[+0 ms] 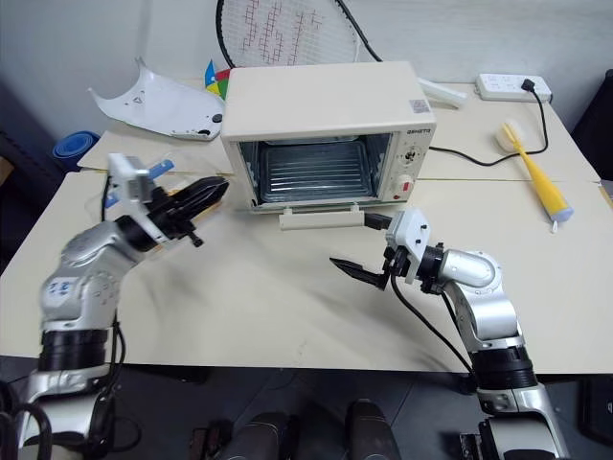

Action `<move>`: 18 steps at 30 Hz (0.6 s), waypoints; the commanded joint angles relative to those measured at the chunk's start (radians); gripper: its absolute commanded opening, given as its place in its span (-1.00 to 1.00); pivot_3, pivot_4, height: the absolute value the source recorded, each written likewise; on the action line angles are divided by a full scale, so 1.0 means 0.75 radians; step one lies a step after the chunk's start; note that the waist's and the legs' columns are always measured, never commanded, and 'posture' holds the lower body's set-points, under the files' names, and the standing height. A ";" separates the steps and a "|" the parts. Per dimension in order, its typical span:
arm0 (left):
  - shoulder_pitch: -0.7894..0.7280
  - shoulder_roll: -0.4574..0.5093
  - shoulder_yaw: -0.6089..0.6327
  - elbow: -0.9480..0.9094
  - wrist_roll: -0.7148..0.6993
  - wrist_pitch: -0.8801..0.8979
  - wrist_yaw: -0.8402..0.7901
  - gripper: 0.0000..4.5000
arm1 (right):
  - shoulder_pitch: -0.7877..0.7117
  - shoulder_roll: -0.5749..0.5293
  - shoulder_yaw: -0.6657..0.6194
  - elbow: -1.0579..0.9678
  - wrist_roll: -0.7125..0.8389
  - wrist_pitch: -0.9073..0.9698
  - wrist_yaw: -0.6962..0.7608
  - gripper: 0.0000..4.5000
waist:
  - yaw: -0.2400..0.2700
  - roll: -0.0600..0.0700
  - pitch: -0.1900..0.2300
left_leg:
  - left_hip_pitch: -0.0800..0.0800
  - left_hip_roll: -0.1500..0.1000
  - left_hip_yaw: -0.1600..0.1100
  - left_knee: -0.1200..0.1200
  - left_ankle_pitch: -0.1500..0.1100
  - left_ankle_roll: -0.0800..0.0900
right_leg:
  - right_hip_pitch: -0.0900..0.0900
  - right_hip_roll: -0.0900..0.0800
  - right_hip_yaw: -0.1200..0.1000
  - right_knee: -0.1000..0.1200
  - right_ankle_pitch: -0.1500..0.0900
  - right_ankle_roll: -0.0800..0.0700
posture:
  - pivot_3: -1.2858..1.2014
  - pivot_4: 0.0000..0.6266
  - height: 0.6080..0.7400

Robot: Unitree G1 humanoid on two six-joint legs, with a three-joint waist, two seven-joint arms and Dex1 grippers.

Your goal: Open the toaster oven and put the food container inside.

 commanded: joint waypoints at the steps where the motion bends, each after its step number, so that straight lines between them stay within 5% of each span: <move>1: -0.044 -0.007 -0.063 0.063 0.093 -0.088 -0.044 -0.98 | 0.005 0.012 0.006 -0.039 -0.011 -0.051 -0.014 1.00 | -0.004 0.000 0.000 | 0.000 0.000 0.000 0.000 0.000 0.000 | -0.001 0.000 0.001 0.000 0.000 0.000 | 0.03 -0.52 1.00; 9: 0.045 -0.030 -0.204 0.078 0.197 -0.176 -0.182 -0.98 | 0.364 -0.069 -0.128 -0.224 0.022 -0.072 -0.075 1.00 | 0.018 -0.001 0.000 | -0.001 -0.001 -0.004 0.001 -0.001 -0.001 | 0.000 0.000 0.001 0.000 0.000 0.000 | 0.03 -0.52 1.00; 18: 0.178 -0.065 -0.225 0.068 0.318 -0.262 -0.102 -0.98 | 0.797 -0.078 -0.401 -0.390 0.134 -0.133 -0.157 1.00 | 0.035 -0.001 0.001 | 0.001 0.000 -0.003 0.003 -0.001 0.000 | 0.002 0.002 0.003 0.001 0.000 0.000 | 0.03 -0.52 1.00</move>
